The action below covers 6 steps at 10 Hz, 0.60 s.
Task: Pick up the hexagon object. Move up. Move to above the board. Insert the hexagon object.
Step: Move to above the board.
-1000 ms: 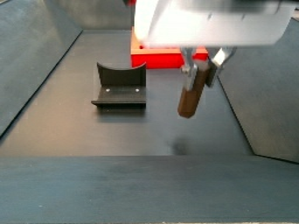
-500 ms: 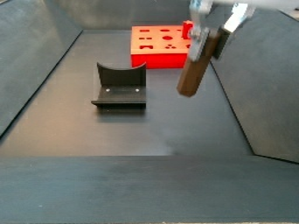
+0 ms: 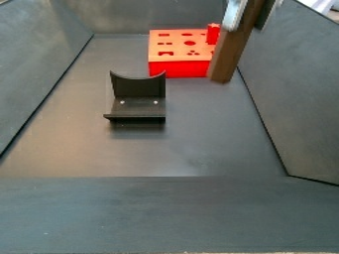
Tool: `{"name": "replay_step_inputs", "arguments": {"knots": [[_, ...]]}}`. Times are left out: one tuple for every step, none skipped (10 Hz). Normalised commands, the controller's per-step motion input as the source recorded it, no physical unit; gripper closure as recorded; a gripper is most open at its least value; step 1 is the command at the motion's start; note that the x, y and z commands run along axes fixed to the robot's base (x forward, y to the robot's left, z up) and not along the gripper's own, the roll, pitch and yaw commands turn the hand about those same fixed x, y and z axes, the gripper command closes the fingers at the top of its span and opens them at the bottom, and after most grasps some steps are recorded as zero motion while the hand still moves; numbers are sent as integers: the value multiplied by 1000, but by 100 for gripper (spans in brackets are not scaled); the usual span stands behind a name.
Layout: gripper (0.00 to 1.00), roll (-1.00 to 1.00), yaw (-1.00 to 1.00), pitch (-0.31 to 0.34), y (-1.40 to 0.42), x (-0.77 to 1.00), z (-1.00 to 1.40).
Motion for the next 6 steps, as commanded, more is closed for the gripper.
{"name": "replay_step_inputs", "arguments": {"knots": [[100,59,35,110,7,-14,743],[100,59,38,112,3,-9,593],[100,57,41,109,-3,0,393],[100,64,44,112,-8,1,240],[100,-63,-1000,588,-1000,100,110],[100,-61,-1000,581,-1000,103,106]]}}
